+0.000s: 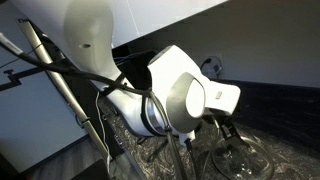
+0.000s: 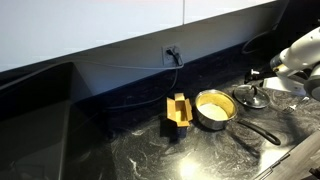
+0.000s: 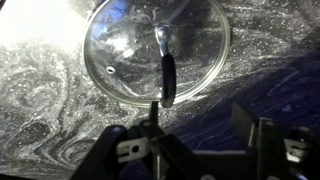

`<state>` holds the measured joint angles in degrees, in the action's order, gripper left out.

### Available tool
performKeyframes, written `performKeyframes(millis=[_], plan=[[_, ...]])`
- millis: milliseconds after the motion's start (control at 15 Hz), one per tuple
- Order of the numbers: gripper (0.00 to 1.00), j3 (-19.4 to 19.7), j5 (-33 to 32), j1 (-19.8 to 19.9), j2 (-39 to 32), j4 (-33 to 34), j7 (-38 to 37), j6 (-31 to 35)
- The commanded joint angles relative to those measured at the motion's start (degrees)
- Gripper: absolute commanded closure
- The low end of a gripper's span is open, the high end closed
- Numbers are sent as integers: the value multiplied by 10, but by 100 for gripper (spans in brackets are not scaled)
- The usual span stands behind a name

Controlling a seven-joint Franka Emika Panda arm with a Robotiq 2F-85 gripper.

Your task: Remove the glass lid from the pot.

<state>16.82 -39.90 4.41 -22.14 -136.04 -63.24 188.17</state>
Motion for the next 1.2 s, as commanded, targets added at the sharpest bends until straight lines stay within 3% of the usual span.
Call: performKeyframes(millis=[0, 333, 467, 667, 800, 933, 1000, 1067, 1133], plan=[[0, -1, -17, -14, 94, -62, 4, -43], [0, -8, -30, -30, 192, -114, 3, -92], [0, -38, -3, -21, 231, -151, 30, -98], [0, -70, 78, -39, 283, -209, 97, -103], [0, -71, 159, -81, 313, -240, 156, -112], [0, -37, 266, -165, 355, -259, 234, -155], [0, -6, 319, -219, 361, -230, 274, -203], [0, 3, 344, -225, 398, -233, 308, -251], [0, -63, 401, -163, 413, -228, 361, -288]])
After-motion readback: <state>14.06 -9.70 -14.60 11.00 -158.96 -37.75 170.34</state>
